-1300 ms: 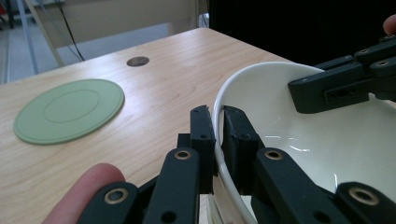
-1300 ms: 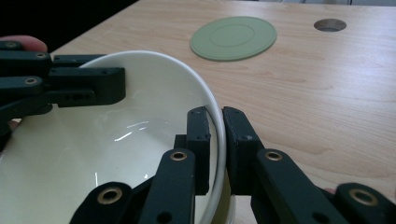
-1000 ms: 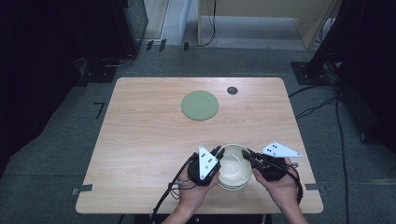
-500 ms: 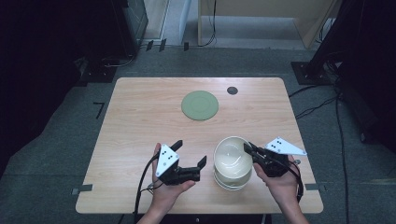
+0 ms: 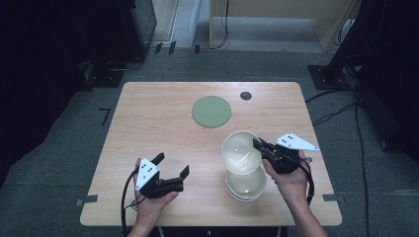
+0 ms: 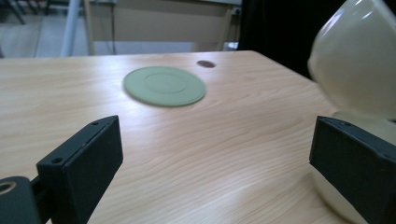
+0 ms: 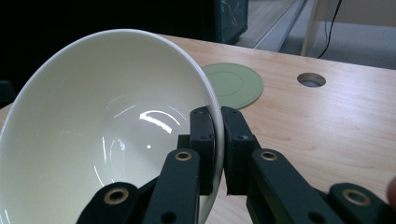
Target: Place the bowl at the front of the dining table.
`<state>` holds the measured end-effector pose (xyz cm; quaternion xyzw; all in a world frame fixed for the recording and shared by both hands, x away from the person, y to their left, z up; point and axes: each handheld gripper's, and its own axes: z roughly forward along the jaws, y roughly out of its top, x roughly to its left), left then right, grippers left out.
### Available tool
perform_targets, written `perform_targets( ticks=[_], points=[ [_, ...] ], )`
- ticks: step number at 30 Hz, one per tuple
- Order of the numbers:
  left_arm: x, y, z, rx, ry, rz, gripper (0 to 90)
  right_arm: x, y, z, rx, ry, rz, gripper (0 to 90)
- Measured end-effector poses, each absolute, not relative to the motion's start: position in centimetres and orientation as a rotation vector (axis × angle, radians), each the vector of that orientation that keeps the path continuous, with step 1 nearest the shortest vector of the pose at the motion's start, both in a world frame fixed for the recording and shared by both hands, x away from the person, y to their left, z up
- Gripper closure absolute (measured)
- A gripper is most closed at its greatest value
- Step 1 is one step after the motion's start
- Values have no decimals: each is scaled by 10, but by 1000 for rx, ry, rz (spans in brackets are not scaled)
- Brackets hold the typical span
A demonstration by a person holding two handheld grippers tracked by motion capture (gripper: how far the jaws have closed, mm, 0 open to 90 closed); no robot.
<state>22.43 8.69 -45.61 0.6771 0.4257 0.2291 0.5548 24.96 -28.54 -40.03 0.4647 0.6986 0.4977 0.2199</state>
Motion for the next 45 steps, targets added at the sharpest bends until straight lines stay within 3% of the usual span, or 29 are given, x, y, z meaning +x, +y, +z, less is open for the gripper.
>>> perform_targets(
  ticks=[16,45],
  points=[
    [244,158,-487,1591,1191,667,28,291,-265,-400,1306,1905,1397,857],
    [259,176,-508,1633,1286,615,28,368,-239,-399,1347,1864,1352,857]
  ],
)
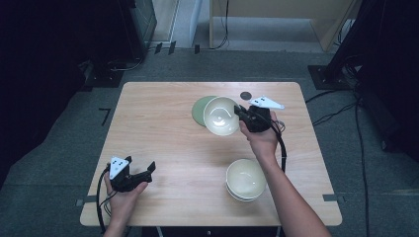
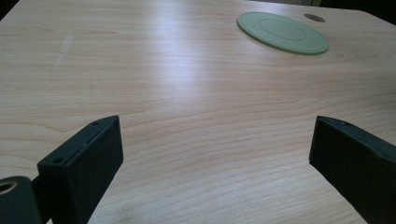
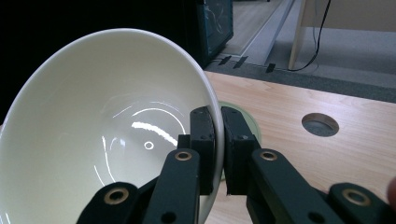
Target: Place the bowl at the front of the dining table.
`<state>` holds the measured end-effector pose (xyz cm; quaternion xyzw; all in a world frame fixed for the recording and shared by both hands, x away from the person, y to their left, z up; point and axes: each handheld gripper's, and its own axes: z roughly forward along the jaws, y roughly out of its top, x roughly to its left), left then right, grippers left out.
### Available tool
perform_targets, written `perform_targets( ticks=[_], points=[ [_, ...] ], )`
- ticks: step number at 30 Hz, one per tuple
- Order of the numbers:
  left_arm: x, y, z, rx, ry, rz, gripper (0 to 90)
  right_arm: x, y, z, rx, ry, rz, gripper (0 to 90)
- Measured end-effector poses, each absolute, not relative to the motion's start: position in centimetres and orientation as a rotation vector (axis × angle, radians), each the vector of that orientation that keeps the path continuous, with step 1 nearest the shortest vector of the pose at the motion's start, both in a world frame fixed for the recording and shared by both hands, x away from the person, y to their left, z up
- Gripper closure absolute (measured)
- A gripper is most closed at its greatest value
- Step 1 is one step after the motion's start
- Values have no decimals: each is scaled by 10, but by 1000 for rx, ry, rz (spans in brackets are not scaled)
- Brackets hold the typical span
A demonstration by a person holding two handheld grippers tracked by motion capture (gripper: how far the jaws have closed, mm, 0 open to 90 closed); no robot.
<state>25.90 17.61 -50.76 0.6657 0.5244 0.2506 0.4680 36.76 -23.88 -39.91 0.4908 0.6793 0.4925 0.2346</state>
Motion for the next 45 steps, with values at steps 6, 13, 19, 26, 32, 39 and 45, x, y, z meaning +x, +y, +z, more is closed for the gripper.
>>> perform_targets(
  ticks=[6,13,19,26,32,39,45],
  points=[
    [259,175,-508,1637,1282,615,28,382,-233,-398,1357,1860,1338,857],
    [259,175,-508,1634,1281,615,28,399,-226,-400,1386,1855,1322,857],
    [259,176,-508,1631,1280,614,28,418,-221,-406,1455,1851,1300,857],
    [259,176,-508,1629,1280,613,28,437,-215,-413,1518,1849,1267,857],
    [259,176,-508,1624,1280,610,28,454,-212,-421,1603,1852,1240,857],
    [259,177,-508,1622,1280,608,28,469,-211,-429,1709,1834,1212,857],
    [259,177,-508,1621,1280,605,28,481,-210,-434,1869,1820,1152,857]
  ],
)
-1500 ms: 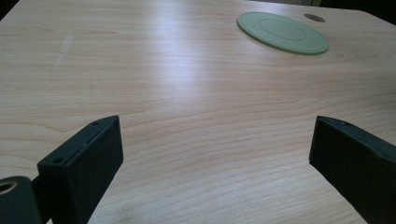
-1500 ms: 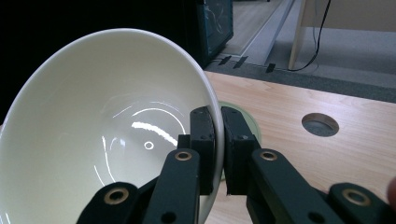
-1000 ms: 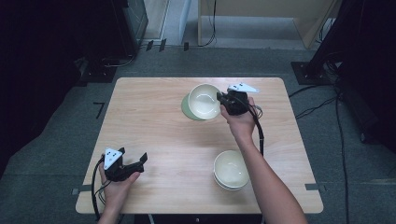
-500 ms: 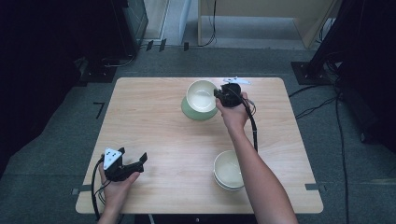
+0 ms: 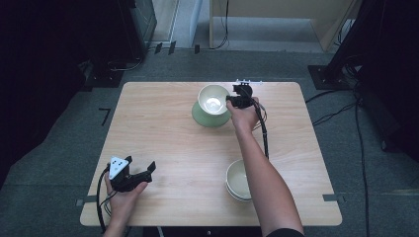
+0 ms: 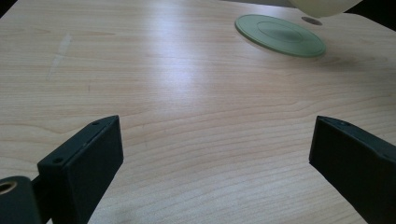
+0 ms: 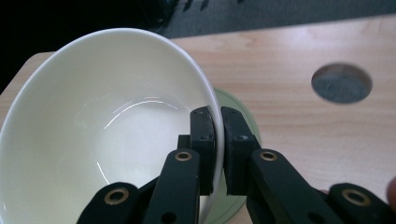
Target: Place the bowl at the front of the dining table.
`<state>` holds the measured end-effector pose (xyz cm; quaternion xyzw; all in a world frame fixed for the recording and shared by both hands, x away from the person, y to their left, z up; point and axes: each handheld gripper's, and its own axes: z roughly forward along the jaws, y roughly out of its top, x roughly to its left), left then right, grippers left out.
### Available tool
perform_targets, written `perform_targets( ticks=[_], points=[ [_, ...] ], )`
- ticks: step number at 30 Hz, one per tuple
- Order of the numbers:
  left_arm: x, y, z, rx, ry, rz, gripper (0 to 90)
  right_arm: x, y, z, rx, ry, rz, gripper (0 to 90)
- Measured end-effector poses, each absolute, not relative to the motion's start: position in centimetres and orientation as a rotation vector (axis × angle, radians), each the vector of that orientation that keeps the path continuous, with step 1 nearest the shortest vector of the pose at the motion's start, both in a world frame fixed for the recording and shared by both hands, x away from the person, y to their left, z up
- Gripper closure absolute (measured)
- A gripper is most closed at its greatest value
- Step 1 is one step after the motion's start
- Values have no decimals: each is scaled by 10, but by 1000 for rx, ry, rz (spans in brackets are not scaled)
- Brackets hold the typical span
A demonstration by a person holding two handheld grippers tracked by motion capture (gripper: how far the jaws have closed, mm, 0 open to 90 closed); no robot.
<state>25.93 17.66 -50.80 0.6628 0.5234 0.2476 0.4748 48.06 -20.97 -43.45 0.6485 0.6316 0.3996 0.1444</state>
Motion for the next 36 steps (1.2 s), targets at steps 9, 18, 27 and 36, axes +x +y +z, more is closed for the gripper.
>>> perform_targets(
  ticks=[9,18,27,36],
  points=[
    [259,177,-508,1620,1280,603,28,499,-200,-439,1998,1809,1029,858],
    [260,178,-508,1616,1280,594,28,514,-194,-455,2045,1822,949,858],
    [260,178,-508,1616,1279,594,28,520,-195,-462,2094,1831,935,857],
    [260,177,-508,1617,1281,597,28,520,-196,-460,2091,1833,979,811]
  ],
)
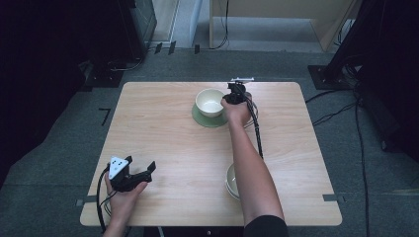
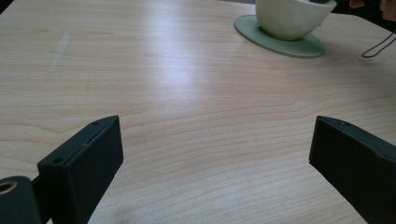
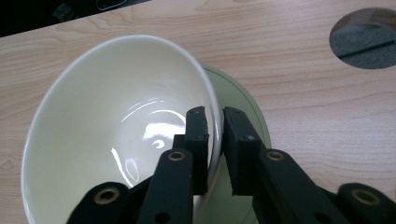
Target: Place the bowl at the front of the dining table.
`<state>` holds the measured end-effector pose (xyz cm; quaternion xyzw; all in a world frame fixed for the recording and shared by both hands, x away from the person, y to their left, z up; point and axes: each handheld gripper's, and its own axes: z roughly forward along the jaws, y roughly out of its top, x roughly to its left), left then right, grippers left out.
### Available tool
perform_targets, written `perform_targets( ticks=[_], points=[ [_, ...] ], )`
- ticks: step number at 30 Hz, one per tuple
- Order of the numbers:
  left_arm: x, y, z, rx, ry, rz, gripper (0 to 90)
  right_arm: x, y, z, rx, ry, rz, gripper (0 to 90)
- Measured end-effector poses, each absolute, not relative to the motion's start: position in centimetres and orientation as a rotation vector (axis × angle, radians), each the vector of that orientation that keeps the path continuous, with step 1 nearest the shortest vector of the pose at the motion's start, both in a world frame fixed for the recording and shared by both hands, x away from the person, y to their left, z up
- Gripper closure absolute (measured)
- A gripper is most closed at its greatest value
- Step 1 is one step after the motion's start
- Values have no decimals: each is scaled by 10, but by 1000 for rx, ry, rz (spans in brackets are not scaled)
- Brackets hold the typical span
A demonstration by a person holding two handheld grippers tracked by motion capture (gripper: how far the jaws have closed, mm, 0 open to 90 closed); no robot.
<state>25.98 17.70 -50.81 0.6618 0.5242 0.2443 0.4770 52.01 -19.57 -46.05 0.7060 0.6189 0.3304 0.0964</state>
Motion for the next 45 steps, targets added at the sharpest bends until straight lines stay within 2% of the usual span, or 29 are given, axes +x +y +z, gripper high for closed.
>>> perform_targets(
  ticks=[5,6,7,8,9,14,17,21,23,25,28,45],
  points=[
    [260,177,-508,1617,1282,596,28,518,-200,-458,2054,1878,1042,619],
    [260,177,-508,1617,1283,596,28,516,-201,-456,2036,1901,1061,512],
    [260,177,-508,1618,1283,596,28,516,-201,-456,2036,1901,1061,512],
    [260,177,-508,1618,1284,596,28,514,-202,-453,2019,1921,1071,427],
    [260,177,-508,1619,1285,597,28,514,-202,-453,2019,1921,1071,427],
    [261,177,-508,1623,1289,599,28,505,-204,-440,1950,1971,1132,271],
    [261,176,-509,1623,1290,601,28,496,-209,-432,1914,1955,1143,244],
    [261,176,-509,1624,1290,602,29,484,-218,-427,1851,1936,1201,136],
    [261,176,-509,1624,1290,603,29,477,-222,-425,1808,1922,1189,109],
    [261,176,-509,1626,1290,604,29,470,-229,-423,1790,1890,1237,38],
    [261,175,-509,1628,1290,607,29,462,-238,-422,1770,1862,1244,3],
    [260,173,-509,1642,1285,617,29,407,-279,-423,1644,1779,1263,2]
  ],
)
